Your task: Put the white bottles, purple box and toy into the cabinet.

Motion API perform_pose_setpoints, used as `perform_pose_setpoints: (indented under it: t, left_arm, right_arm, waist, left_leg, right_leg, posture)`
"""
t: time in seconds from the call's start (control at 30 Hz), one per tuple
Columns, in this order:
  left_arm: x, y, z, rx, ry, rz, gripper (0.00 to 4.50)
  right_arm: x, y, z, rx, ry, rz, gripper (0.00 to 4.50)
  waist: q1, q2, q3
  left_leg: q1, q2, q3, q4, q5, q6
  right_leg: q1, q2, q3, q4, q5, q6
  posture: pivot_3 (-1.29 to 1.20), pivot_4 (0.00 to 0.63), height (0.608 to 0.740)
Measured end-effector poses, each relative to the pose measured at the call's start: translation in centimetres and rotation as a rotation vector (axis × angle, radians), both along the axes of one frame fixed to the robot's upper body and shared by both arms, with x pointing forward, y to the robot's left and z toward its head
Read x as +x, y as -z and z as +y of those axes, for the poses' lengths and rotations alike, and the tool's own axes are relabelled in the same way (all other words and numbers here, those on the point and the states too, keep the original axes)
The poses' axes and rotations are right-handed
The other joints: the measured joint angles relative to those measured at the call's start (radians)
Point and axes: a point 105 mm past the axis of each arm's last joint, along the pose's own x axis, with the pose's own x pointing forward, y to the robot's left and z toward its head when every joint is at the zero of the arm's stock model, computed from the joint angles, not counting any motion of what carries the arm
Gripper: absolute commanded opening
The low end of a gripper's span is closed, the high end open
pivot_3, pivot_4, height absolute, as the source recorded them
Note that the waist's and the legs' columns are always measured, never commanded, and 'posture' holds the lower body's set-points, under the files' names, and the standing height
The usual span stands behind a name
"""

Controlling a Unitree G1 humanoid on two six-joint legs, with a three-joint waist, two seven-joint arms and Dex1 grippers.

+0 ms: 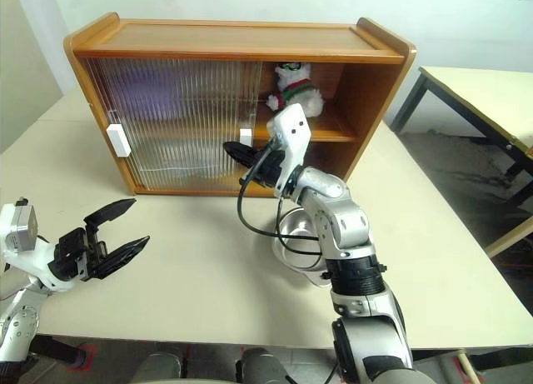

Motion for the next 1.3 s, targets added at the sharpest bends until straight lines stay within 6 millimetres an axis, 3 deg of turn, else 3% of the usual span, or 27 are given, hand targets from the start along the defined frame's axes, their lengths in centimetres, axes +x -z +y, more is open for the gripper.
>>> perform_pose_setpoints:
  t: [0.23, 0.43, 0.63, 0.77, 0.97, 1.03, 1.13, 1.3]
  left_arm:
    - [0.0, 0.0, 0.0, 0.001, 0.001, 0.0, 4.5]
    - [0.1, -0.1, -0.1, 0.001, 0.002, -0.003, 4.5]
    - [0.2, -0.2, -0.1, 0.001, 0.005, -0.002, 4.5]
    - [0.3, -0.2, -0.1, 0.002, 0.007, -0.003, 4.5]
    - [0.3, -0.1, -0.1, 0.002, 0.007, 0.001, 4.5]
    - [0.3, -0.1, -0.1, 0.001, 0.008, 0.002, 4.5]
    - [0.1, 0.1, 0.0, 0.004, 0.005, 0.013, 4.5]
    - [0.1, 0.1, 0.0, 0.004, 0.007, 0.019, 4.5]
  right_arm:
    - [0.4, -0.1, 1.0, -0.01, -0.004, -0.003, 0.04]
    - [0.1, -0.1, 0.5, -0.025, -0.03, 0.011, 0.04]
    - [-4.0, 0.1, -1.2, 0.11, -0.262, 0.141, 0.04]
    - [-5.7, 0.9, -5.7, 0.084, -0.269, 0.238, 0.04]
    - [-7.4, 3.1, -12.5, 0.095, -0.17, 0.428, 0.04]
    - [-7.2, 4.1, -15.0, 0.129, -0.082, 0.483, 0.62]
    - [-7.1, 6.3, -20.5, 0.238, 0.162, 0.593, 1.66]
    - [-7.2, 7.8, -21.5, 0.392, 0.245, 0.665, 3.42]
  waist:
    - [0.0, 0.0, 0.0]
    - [0.002, 0.0, 0.0]
    - [0.009, -0.001, 0.0]
    - [0.016, -0.002, 0.0]
    - [0.016, -0.004, 0.0]
    - [0.015, -0.005, 0.001]
    - [0.016, -0.005, 0.001]
    - [0.005, -0.003, 0.0]
  left_leg:
    - [0.0, 0.0, 0.0, -0.001, 0.0, 0.0]
    - [0.0, 0.0, 0.0, -0.002, 0.0, 0.0]
    - [0.001, -0.002, 0.002, -0.001, 0.005, -0.008]
    - [0.001, -0.004, 0.003, 0.005, 0.007, -0.014]
    - [0.002, -0.005, 0.006, 0.006, 0.002, -0.004]
    - [0.002, -0.005, 0.006, 0.006, 0.002, -0.004]
    - [0.002, -0.005, 0.006, 0.007, 0.001, -0.003]
    - [0.002, -0.004, 0.008, 0.006, 0.0, -0.002]
  right_leg:
    - [0.0, 0.0, 0.0, 0.0, 0.0, 0.0]
    - [0.0, 0.0, 0.0, 0.0, -0.001, 0.0]
    - [0.003, 0.005, 0.0, 0.0, -0.005, 0.003]
    - [0.007, 0.004, 0.002, 0.0, -0.007, 0.007]
    - [0.008, 0.002, 0.002, 0.0, -0.009, 0.01]
    - [0.008, 0.003, 0.002, 0.0, -0.01, 0.012]
    - [0.008, 0.001, 0.004, 0.0, -0.01, 0.013]
    - [0.008, 0.005, 0.003, 0.001, -0.011, 0.014]
  posture:
    - [0.02, 0.0, 0.74]
    - [0.02, 0.0, 0.74]
    - [0.01, 0.0, 0.74]
    - [0.01, 0.0, 0.74]
    - [0.01, 0.0, 0.74]
    - [0.0, 0.0, 0.74]
    - [0.01, 0.0, 0.74]
    - [0.0, 0.0, 0.74]
